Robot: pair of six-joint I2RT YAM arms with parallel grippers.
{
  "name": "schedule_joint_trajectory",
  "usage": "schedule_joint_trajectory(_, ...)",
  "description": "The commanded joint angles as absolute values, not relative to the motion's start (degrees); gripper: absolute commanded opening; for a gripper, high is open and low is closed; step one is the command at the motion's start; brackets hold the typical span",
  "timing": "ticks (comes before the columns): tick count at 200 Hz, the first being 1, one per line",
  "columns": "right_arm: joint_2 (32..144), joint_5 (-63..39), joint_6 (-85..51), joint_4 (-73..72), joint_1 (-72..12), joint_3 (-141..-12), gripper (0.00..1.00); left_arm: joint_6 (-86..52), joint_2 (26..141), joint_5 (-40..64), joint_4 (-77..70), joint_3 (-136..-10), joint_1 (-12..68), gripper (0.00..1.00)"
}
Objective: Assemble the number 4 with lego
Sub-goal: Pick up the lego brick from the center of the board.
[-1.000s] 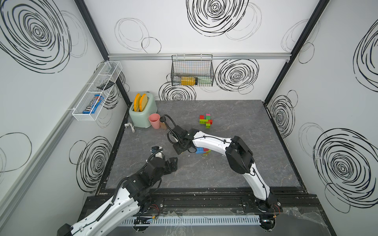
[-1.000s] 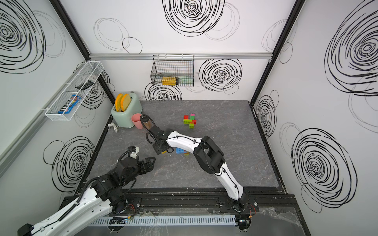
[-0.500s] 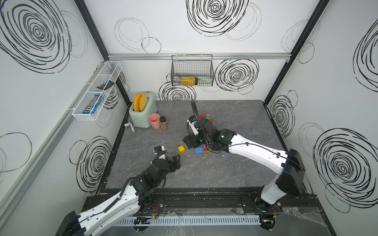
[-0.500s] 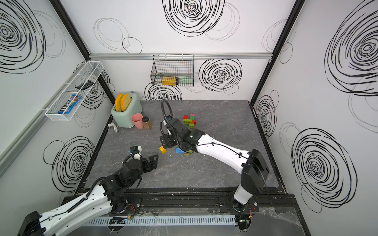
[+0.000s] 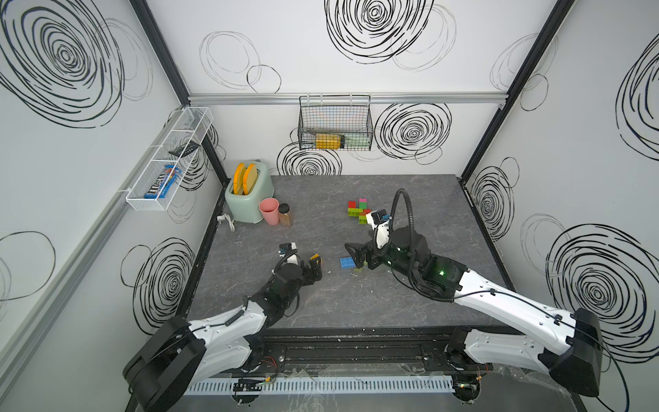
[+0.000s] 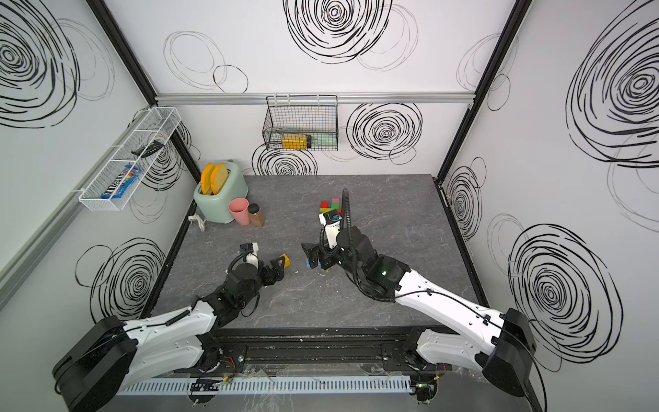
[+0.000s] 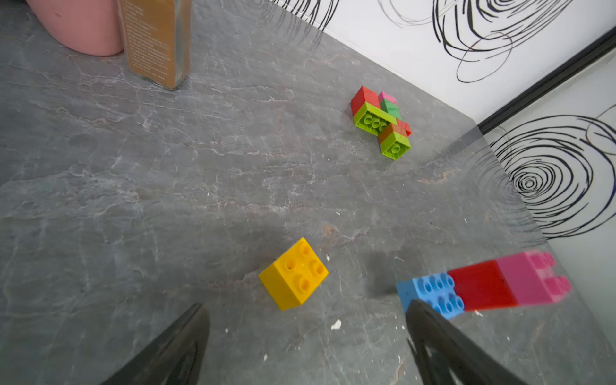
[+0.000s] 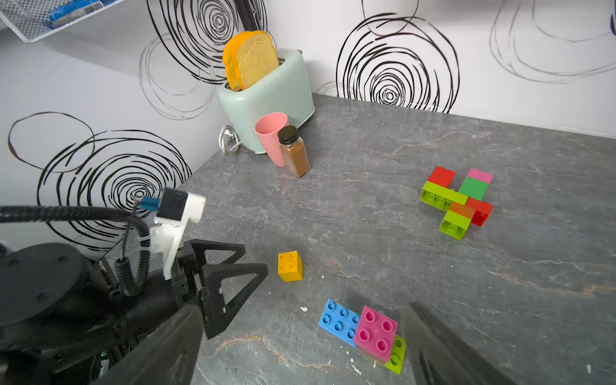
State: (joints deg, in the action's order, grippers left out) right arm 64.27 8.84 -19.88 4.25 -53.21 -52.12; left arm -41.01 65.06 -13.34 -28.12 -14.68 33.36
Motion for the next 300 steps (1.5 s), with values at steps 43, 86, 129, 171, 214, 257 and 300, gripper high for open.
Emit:
schedule_joint_trajectory(43, 59.5, 9.0, -19.6, 4.1, -52.1, -49.0, 0.97, -29.8, 79.0, 12.7, -35.8, -21.8, 25.4, 0.96)
schedule_joint_trajectory(86, 57.4, 9.4, -18.9, 6.1, -51.7, -48.4, 0.97, -27.2, 84.8, 16.2, -40.3, -23.3, 25.5, 0.98)
schedule_joint_trajectory(129, 56.1, 10.0, -18.7, 7.2, -51.5, -48.4, 0.97, -25.3, 86.6, 15.4, -40.7, -24.8, 25.9, 0.99)
schedule_joint_trajectory(171, 55.4, 10.1, -18.2, 7.0, -51.2, -47.9, 0.97, -13.5, 85.2, 2.2, -39.7, -22.5, 31.7, 0.94)
schedule_joint_trajectory(214, 54.9, 10.2, -17.5, 7.8, -51.0, -47.8, 0.97, -12.7, 85.3, -0.6, -40.9, -21.2, 32.5, 0.83)
schedule_joint_trajectory(257, 54.4, 10.3, -16.6, 6.9, -50.6, -47.4, 0.97, -15.6, 83.8, -0.4, -44.6, -16.8, 31.7, 0.75)
schedule_joint_trajectory(300, 54.5, 10.0, -15.9, 6.9, -49.9, -47.6, 0.97, -15.2, 86.6, 2.8, -45.7, -17.8, 30.8, 0.63)
